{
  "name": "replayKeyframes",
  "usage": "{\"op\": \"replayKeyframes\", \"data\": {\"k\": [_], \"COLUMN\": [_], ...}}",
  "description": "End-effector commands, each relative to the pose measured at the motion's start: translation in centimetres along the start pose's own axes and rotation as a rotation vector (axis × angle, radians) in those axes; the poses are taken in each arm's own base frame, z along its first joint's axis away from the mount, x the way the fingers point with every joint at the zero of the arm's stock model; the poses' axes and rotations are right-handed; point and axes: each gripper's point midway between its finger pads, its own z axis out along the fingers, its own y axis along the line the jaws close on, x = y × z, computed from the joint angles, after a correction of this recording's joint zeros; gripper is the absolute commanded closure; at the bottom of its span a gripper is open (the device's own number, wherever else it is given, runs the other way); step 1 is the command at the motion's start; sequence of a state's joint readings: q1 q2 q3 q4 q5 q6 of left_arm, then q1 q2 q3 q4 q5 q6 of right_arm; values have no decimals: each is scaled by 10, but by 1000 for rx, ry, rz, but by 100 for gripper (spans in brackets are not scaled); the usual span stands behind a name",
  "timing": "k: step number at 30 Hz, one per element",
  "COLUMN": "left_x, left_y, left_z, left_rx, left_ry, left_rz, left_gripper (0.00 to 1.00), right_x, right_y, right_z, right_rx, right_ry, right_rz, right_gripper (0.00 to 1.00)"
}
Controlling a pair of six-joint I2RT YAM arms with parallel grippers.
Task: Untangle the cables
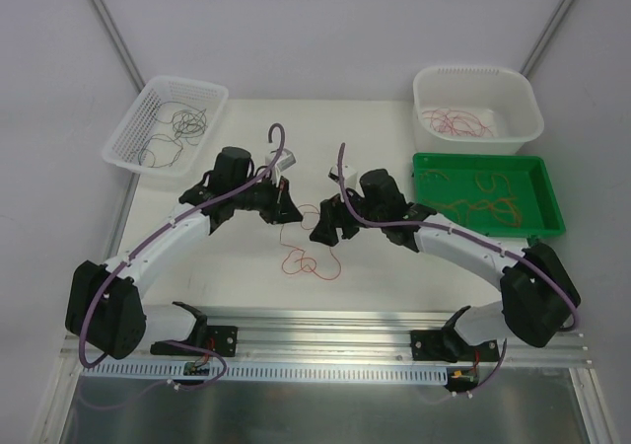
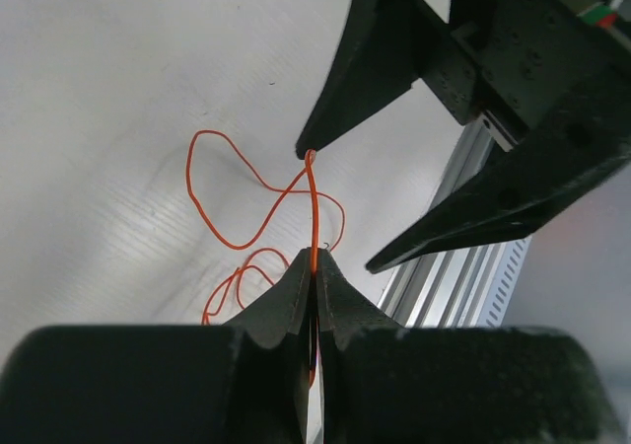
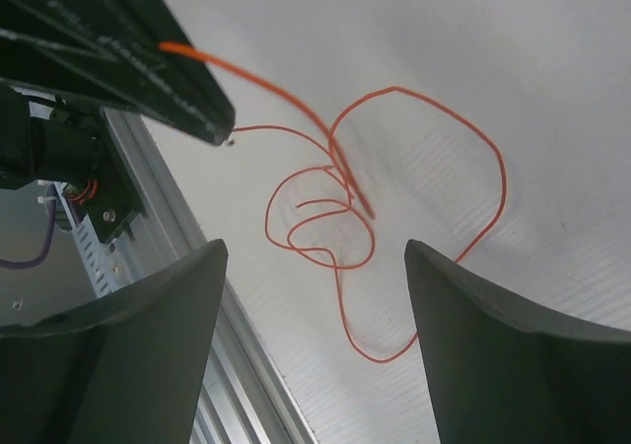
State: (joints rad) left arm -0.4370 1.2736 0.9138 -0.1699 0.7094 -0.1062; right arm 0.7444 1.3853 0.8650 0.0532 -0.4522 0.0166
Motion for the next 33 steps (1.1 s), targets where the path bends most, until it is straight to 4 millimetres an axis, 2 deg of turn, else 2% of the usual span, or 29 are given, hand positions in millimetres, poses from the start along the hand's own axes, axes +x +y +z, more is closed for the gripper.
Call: {"op": "replayKeyframes", "data": {"k": [1, 5, 8, 11, 12, 16, 18, 19, 20, 21, 22, 24, 25, 26, 27, 28, 29, 30, 33], "left_x": [-17, -16, -16, -16, -16, -17, -20, -21, -24, -26, -28, -32, -34, -37, -39, -40, -42, -44, -49], "left_y": [-24, -31, -33, -34, -34, -26, -24, -22, -16, -14, -11, -3, 1, 1, 6, 8, 7, 11, 18], "left_z": [-4, -4, -5, -5, -5, -5, -8, -9, -12, -14, -16, -23, -25, -29, -33, -35, -39, -42, -52], "left_rx": [90, 110, 119, 119, 117, 67, 40, 22, -25, -47, -71, -143, -171, -189, -231, -245, -260, -291, -361], "left_ry": [-39, -38, -39, -40, -39, -47, -62, -70, -87, -96, -106, -133, -143, -162, -174, -180, -198, -208, -248], "left_rz": [115, 143, 150, 148, 148, 140, 148, 152, 157, 160, 165, 174, 176, 184, 185, 184, 190, 192, 194], "left_gripper": [100, 100, 100, 100, 100, 94, 92, 86, 82, 75, 67, 61, 58, 48, 42, 34, 21, 16, 7], "right_x": [-37, -46, -53, -57, -58, -55, -58, -51, -65, -70, -66, -95, -92, -99, -120, -117, -123, -138, -152], "right_y": [2, -5, -8, -7, -6, -2, 2, 0, 7, 5, 3, 10, 7, 6, 10, 3, 2, 1, -2], "right_z": [9, 16, 17, 15, 14, 2, -12, -20, -33, -43, -55, -84, -96, -106, -127, -139, -150, -167, -203], "right_rx": [18, 46, 69, 75, 69, 78, 97, 119, 126, 164, 198, 260, 295, 323, 376, 418, 448, 501, 588], "right_ry": [-95, -109, -118, -117, -115, -86, -83, -45, -74, -80, -42, -98, -66, -74, -127, -96, -102, -137, -183], "right_rz": [-54, -85, -104, -128, -136, -161, -189, -208, -237, -253, -274, -321, -321, -342, -356, -343, -350, -354, -354], "right_gripper": [23, 25, 30, 49, 63, 90, 99, 99, 99, 99, 99, 99, 99, 99, 99, 99, 99, 99, 99]}}
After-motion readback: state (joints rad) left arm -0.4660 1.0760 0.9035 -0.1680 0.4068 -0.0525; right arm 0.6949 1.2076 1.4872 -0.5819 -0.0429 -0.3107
